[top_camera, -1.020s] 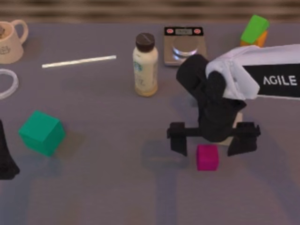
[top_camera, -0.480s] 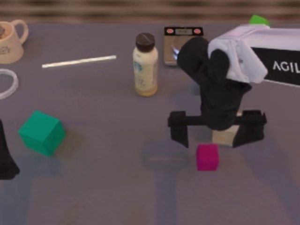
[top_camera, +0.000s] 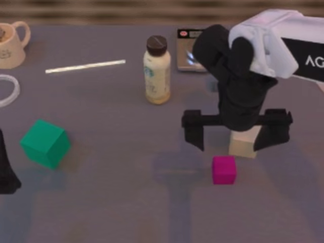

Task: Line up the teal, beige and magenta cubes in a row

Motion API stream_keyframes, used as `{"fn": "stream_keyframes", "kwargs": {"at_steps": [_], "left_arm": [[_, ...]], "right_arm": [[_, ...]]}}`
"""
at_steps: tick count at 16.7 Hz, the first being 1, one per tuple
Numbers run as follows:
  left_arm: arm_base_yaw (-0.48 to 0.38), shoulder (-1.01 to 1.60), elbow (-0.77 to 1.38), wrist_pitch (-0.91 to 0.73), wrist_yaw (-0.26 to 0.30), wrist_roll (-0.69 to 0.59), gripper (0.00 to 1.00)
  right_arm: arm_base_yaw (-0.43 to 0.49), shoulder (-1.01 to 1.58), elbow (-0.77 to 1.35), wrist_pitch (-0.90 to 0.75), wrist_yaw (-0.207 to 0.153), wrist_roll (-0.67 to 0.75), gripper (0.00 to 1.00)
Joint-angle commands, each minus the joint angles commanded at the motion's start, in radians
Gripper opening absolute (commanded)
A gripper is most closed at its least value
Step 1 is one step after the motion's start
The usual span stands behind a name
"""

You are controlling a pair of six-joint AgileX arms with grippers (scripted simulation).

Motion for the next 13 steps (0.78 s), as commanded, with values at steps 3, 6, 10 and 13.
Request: {"fn": "stream_keyframes", "kwargs": {"at_steps": [3, 6, 10, 13], "left_arm": [[0.000, 0.000, 0.000, 0.000, 0.000, 0.000, 1.00], [0.000, 0.000, 0.000, 0.000, 0.000, 0.000, 1.00], [0.000, 0.000, 0.000, 0.000, 0.000, 0.000, 1.00], [0.000, 0.000, 0.000, 0.000, 0.000, 0.000, 1.00]], "right_arm": [[-0.060, 0.053, 0.067, -0.026, -0.005, 0.009, 1.00], [-0.146, 0.125, 0.162, -0.061, -0.014, 0.015, 1.00], [-0.187, 0.155, 0.204, -0.075, -0.017, 0.017, 1.00], [-0.184, 0.152, 0.198, -0.070, -0.016, 0.017, 1.00]]}}
